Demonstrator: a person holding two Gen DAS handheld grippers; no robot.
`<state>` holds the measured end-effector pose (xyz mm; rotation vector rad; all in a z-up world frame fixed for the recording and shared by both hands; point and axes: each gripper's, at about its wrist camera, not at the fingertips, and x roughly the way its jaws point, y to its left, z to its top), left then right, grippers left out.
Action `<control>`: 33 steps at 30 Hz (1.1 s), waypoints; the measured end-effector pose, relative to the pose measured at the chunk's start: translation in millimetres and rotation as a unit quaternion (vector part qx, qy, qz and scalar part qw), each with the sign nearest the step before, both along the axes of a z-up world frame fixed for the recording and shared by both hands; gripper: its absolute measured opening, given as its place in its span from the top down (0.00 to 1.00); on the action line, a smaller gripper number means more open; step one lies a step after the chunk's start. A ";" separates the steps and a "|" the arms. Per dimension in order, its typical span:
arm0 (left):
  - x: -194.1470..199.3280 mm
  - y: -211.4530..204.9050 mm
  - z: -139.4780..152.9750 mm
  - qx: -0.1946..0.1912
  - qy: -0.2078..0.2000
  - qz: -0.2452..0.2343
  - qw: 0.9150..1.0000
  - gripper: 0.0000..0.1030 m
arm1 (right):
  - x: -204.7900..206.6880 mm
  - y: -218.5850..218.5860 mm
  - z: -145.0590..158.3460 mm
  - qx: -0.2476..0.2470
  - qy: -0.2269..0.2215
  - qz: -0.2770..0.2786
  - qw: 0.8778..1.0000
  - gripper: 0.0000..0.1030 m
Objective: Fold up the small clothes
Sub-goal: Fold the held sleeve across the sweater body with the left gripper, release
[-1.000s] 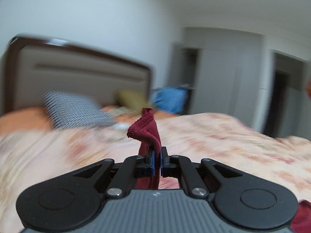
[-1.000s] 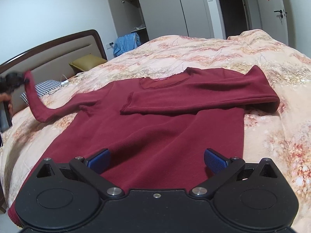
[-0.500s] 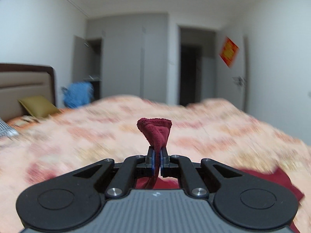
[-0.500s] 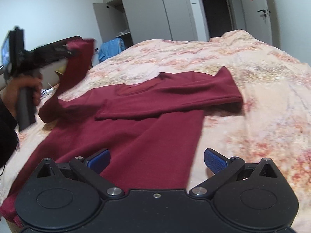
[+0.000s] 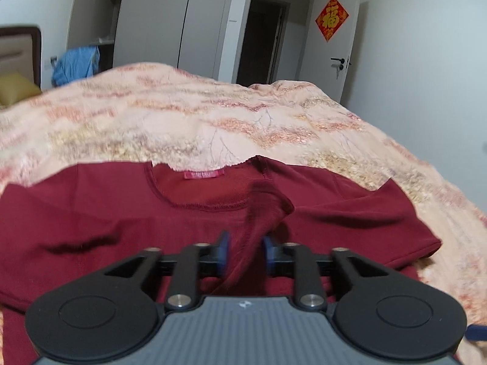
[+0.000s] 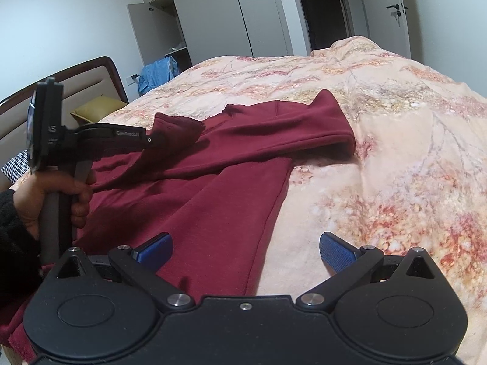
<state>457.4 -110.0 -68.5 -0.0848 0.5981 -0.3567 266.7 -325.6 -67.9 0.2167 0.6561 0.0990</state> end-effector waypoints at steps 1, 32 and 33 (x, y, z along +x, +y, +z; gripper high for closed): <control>-0.6 4.2 1.1 -0.009 0.004 0.002 1.000 0.40 | 0.8 1.1 -0.1 0.002 -0.001 0.000 1.000 0.01; -40.9 178.0 -10.4 0.164 0.007 0.177 0.970 0.05 | 176.6 88.6 -13.9 -0.012 -0.015 0.085 0.996 0.88; -36.6 176.2 -11.8 0.168 0.004 0.175 0.970 0.05 | 177.1 89.3 -9.7 -0.012 -0.027 0.085 0.996 0.88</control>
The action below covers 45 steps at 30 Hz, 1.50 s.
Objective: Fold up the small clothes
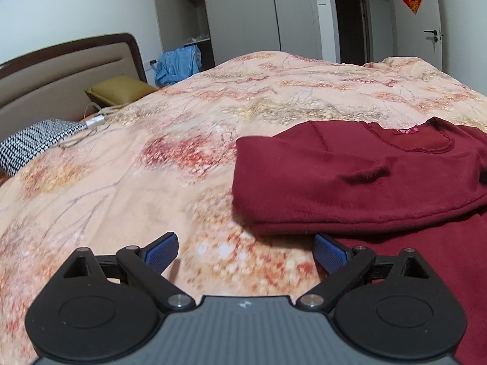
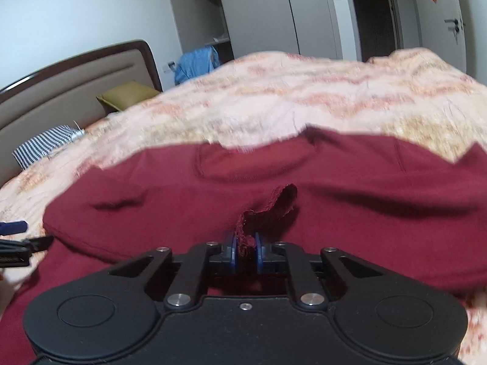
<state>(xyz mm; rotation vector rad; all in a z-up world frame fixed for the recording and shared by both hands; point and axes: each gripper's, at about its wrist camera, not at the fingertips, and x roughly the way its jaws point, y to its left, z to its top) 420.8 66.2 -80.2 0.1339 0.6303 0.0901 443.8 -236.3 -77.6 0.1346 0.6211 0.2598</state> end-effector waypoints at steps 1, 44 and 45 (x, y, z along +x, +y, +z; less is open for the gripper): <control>3.4 -2.1 -0.6 0.005 -0.001 -0.003 1.000 0.05 | -0.7 0.3 5.7 0.003 -0.015 0.001 1.000 0.89; -78.1 31.5 27.2 -0.096 0.020 0.028 0.995 0.00 | -86.3 -21.3 17.3 -0.041 0.016 -0.002 0.999 0.18; -87.2 30.7 28.5 -0.106 0.022 0.026 0.994 0.00 | -97.2 -25.0 18.8 -0.042 0.019 -0.005 0.999 0.13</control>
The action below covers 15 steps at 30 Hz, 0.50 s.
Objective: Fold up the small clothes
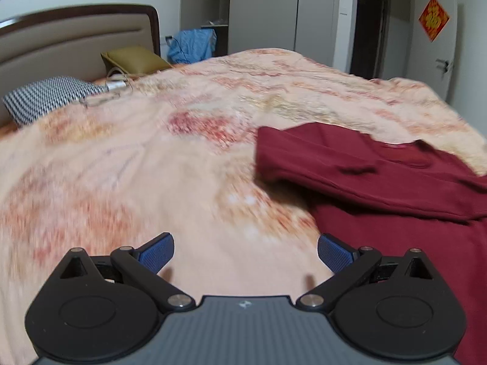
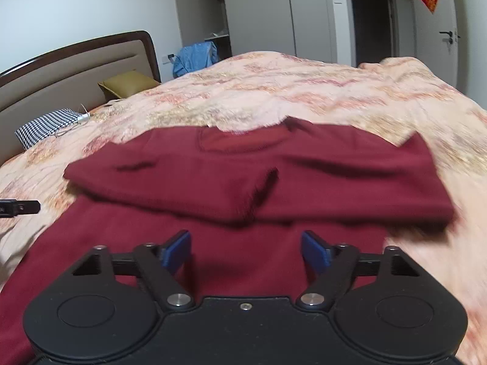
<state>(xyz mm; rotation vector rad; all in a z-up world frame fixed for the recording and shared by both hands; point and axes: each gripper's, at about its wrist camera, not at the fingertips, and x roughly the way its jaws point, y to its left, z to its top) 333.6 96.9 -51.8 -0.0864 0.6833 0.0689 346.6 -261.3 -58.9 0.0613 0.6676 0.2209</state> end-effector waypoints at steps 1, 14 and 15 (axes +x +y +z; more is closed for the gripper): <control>-10.6 -1.8 0.7 -0.009 0.002 -0.003 1.000 0.00 | -11.1 -4.0 1.4 -0.002 0.003 -0.004 1.000 0.10; -111.4 -25.7 -9.7 -0.099 0.056 -0.037 0.993 0.00 | -155.7 -34.9 2.5 0.034 0.044 -0.053 0.997 0.01; -116.8 -27.5 -10.7 -0.098 0.060 -0.039 0.993 0.00 | -165.4 -35.4 1.9 0.038 0.045 -0.057 0.997 0.03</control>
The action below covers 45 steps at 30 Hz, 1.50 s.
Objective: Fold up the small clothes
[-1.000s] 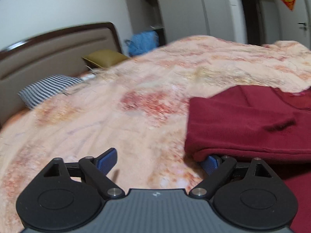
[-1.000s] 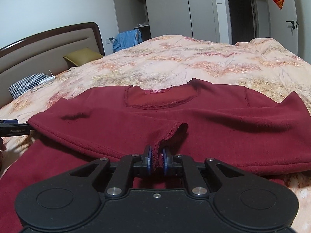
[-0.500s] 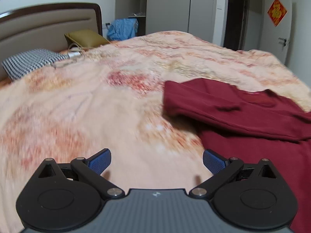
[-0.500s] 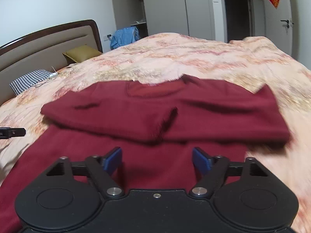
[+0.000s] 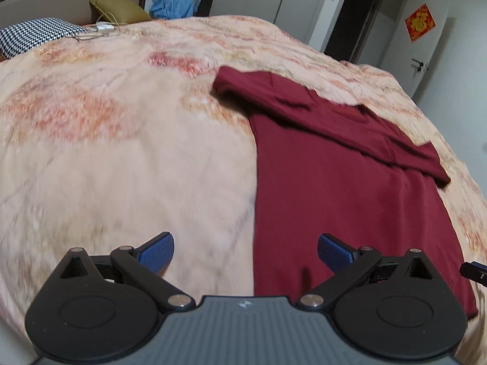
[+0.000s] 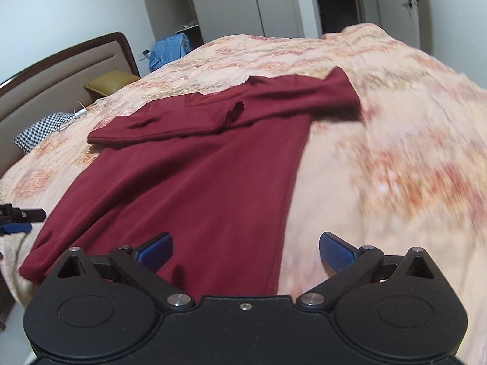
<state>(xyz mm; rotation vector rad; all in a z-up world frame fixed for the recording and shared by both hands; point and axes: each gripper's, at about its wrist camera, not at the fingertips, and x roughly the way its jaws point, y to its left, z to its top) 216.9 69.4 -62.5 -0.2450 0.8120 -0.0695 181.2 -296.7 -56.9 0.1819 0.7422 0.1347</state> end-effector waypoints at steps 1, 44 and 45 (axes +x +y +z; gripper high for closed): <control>-3.1 -2.5 -0.7 0.002 0.003 -0.002 1.000 0.00 | -7.7 -0.3 -0.7 0.003 0.001 -0.003 1.000 0.04; -97.7 -4.4 25.8 -0.064 -0.009 0.022 0.998 0.97 | -124.7 -20.1 47.8 -0.109 -0.046 0.001 0.993 0.94; -101.0 -4.5 21.5 -0.062 -0.008 0.022 0.998 0.97 | -124.6 -18.6 40.6 -0.113 -0.040 0.002 0.993 0.94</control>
